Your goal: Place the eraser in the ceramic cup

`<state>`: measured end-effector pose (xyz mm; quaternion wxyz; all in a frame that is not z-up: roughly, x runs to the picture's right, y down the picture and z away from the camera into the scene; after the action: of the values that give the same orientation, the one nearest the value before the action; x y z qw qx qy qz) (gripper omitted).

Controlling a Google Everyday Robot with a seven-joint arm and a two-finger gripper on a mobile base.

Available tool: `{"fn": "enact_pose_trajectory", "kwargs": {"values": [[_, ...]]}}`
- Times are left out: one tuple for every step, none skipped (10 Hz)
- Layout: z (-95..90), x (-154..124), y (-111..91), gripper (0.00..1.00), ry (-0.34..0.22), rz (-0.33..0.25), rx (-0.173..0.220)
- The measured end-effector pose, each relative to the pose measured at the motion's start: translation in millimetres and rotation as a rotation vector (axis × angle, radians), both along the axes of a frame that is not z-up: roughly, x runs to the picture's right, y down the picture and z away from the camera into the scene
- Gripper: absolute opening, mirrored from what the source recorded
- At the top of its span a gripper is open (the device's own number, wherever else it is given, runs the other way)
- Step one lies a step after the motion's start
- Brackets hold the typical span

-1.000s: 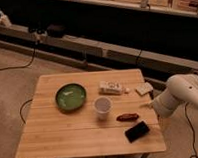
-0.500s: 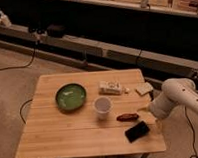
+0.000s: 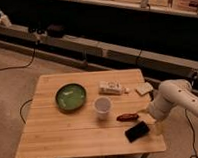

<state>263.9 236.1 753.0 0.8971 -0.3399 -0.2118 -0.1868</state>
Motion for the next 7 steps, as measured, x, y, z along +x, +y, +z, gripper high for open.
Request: {"fn": "enact_pose_trajectory", "kwargs": {"values": [[-0.1, -0.4, 0.1, 0.8, -0.001, 0.001, -0.001], [-0.1, -0.2, 0.1, 0.8, -0.001, 0.001, -0.001], [-0.1, -0.3, 0.1, 0.8, -0.001, 0.001, 0.0], [0.0, -0.2, 0.1, 0.8, -0.001, 0.001, -0.001], [-0.1, -0.2, 0.1, 0.8, 0.0, 0.001, 0.0], [-0.1, -0.4, 0.1, 0.8, -0.001, 0.001, -0.001], [-1.6, -0.5, 2.6, 0.8, 0.003, -0.001, -0.011]]}}
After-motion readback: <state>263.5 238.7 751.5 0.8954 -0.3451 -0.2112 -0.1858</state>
